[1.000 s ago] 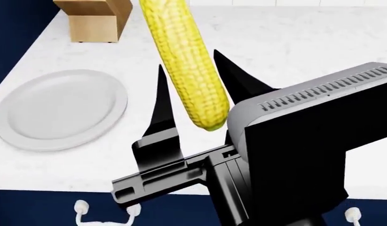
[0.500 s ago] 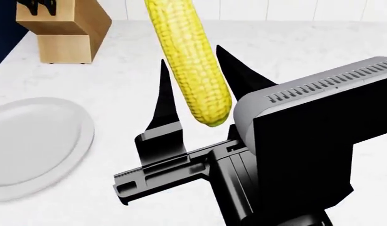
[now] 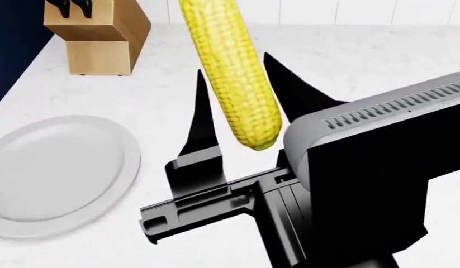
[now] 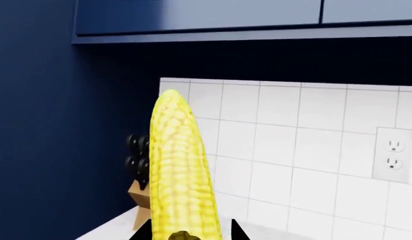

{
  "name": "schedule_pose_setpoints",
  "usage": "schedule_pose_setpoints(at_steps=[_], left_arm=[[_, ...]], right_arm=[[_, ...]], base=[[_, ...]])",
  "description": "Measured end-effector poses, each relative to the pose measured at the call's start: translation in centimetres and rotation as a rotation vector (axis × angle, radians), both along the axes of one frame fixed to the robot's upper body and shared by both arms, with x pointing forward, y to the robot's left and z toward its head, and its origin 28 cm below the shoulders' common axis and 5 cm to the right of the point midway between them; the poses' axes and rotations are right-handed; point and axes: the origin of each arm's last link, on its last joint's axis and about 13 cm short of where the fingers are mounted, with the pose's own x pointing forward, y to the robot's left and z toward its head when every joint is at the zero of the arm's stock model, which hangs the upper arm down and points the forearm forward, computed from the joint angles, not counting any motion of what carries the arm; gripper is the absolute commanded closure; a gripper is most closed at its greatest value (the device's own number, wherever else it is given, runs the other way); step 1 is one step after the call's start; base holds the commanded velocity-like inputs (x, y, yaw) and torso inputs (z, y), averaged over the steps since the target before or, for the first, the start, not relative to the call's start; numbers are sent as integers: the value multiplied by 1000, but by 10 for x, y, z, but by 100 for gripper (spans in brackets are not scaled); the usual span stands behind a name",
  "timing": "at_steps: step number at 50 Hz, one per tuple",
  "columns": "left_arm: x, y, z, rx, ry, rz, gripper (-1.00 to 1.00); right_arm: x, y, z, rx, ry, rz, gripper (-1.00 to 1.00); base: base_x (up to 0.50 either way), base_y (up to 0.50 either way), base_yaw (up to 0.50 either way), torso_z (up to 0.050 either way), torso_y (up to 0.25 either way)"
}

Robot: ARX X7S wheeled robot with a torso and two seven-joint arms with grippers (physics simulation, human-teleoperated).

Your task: Pick the corn from the top rack in the oven and place it on the plate on the counter.

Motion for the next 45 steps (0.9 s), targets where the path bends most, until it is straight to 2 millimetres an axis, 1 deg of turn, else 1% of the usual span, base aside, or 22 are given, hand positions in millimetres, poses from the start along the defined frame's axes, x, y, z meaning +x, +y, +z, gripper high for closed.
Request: schedule_pose_setpoints(at_steps=[12,20,32,45], left_arm=[[0,0,-1,-3,1,-1,-100],[0,1,-1,-6,-1,2,-100],[-1,7,0,-19,-9,8,-100],[-1,11,-1,-33,-11,14,-100]], right_arm=[[2,0,5,-20,0,5,100],[11,5,15,-60,36,41,100],[44,19,34,-113,104,106,100],[80,42,43,-252,176,170,100]], base=[[0,0,0,0,0],[0,0,0,0,0],[0,0,0,0,1],[0,0,0,0,0]])
